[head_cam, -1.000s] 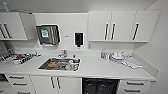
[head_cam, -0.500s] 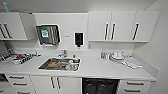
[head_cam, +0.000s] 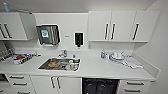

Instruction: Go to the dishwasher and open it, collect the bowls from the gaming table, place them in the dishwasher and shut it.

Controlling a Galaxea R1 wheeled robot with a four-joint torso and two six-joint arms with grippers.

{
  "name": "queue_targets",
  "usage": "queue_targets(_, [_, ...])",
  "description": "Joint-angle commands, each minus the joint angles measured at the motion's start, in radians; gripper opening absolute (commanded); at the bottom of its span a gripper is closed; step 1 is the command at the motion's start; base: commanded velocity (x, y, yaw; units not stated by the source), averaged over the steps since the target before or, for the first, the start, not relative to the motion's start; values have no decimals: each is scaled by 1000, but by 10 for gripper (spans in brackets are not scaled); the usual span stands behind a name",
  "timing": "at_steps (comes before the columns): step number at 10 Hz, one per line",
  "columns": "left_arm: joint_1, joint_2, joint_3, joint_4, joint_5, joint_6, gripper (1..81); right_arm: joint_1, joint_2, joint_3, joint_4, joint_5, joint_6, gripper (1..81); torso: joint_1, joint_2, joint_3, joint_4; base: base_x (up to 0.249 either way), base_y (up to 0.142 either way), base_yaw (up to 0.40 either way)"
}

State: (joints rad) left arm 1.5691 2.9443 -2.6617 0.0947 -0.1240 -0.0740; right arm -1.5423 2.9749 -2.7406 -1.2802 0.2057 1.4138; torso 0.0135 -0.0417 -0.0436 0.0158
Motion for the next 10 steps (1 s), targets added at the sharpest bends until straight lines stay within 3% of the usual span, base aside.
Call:
queue_targets(1, [-42,-13,-3,11,49,3,811,50,-6,-3,-14,-29,-3,811,0,0,0,0,0,0,0])
queue_targets(4, [-42,-23,2,11,49,5,811,50,-5,-2,-14,-29,-1,811,0,0,0,0,0,0,63])
queue_targets(10, [-42,-26,3,13,49,7,811,46,-6,4,-1,-16,14,811,0,0,0,0,0,0,295])
